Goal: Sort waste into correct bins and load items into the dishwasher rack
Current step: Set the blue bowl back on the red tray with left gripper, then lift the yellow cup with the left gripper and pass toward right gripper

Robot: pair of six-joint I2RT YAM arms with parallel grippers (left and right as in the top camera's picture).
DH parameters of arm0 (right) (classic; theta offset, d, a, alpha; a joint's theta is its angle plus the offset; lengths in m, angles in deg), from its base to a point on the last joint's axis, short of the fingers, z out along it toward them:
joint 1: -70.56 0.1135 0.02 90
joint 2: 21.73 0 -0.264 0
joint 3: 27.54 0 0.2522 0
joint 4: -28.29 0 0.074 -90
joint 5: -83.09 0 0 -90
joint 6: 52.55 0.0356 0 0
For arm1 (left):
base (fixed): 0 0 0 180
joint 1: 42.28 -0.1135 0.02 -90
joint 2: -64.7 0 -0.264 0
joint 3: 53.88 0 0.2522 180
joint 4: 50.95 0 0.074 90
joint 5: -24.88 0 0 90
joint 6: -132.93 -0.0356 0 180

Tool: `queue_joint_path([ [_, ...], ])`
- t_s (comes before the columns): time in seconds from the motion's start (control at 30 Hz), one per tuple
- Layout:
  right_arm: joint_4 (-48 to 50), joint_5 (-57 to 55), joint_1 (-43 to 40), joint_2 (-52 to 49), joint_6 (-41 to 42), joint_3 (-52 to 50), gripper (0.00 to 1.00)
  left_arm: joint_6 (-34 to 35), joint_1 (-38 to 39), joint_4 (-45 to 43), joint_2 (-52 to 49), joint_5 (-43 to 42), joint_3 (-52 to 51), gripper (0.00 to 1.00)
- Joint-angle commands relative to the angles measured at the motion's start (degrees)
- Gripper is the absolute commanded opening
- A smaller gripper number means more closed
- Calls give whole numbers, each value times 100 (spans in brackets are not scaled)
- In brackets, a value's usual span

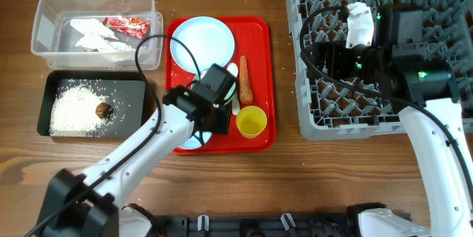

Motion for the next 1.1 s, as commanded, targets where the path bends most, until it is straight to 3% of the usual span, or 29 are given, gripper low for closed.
queue_joint_path([
  [0.0, 37, 382, 28, -61, 72, 11, 100, -48, 20, 70, 186, -39, 468, 77],
  [0.07, 55, 380, 28, -61, 66, 11, 100, -354, 20, 22, 186, -540, 516, 81],
  [0.23, 133, 380, 28, -120, 72, 11, 100, -494, 26, -81, -101, -625, 516, 81],
  [0.53, 114, 380, 28, -391, 83, 11, 100, -643, 341, -518, -717, -831, 516, 71],
  [0.6, 105, 380, 28, -391, 83, 11, 100, -643, 417, -654, -859, -828, 516, 63],
  [0.83, 81, 378, 28, -391, 74, 11, 100, -549, 437, -824, -1434, -828, 516, 4],
  [0.97, 79, 382, 28, -391, 79, 11, 100, -271, 391, -723, -1303, -863, 710, 4],
  [1.07, 87, 400, 28, -389, 129, 11, 99, -275, 136, -190, -979, -1563, 1285, 4],
])
